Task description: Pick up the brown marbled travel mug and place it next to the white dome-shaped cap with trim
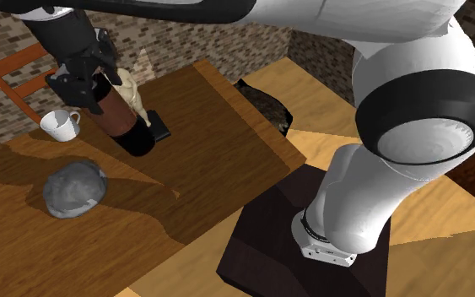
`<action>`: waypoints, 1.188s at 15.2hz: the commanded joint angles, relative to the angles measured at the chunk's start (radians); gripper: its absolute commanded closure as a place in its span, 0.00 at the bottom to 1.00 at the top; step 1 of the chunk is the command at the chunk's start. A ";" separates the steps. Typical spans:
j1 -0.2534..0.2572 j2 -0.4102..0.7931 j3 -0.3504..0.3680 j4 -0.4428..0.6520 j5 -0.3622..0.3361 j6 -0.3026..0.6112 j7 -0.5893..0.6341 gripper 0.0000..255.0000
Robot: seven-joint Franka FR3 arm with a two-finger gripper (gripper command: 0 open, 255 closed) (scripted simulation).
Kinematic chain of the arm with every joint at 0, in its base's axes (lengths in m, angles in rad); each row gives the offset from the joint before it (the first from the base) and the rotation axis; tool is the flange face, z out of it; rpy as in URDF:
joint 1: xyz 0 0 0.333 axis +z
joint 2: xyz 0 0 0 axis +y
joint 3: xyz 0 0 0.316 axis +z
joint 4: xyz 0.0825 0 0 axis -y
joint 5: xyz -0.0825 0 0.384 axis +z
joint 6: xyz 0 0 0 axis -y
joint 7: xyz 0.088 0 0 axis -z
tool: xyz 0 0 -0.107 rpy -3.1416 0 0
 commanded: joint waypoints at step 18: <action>0.055 0.253 0.043 0.159 -0.027 0.094 0.096 1.00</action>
